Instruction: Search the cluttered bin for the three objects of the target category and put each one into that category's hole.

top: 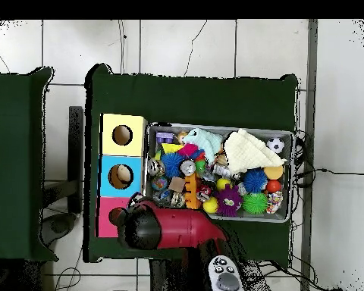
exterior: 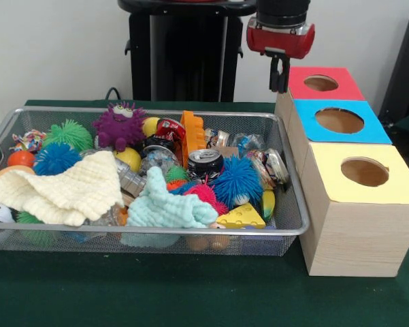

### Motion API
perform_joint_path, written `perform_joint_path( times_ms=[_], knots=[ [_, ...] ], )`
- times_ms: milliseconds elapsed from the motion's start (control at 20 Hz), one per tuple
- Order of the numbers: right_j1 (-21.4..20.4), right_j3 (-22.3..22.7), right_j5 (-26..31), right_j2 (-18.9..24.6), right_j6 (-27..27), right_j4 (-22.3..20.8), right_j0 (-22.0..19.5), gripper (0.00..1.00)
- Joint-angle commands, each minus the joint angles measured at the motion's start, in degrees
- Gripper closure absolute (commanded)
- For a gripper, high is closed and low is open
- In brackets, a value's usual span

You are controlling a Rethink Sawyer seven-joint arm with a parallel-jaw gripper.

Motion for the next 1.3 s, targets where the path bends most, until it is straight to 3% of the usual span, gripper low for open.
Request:
perform_joint_path(
  times_ms=[50, 400, 700, 1000, 1300],
  knots=[
    [4.73, -6.92, 0.26, 7.28, -7.12, -5.08, -3.32, 1.0],
    [9.27, -10.68, -0.15, 9.52, -7.44, -8.96, -5.49, 1.0],
    [10.68, -12.57, 0.9, 10.62, -6.81, -11.43, -6.34, 1.0],
    [13.56, -13.34, -1.83, 10.84, -4.46, -13.61, -6.32, 1.0],
    [13.69, -14.81, 1.71, 11.46, -6.09, -14.88, -7.07, 1.0]
  ],
)
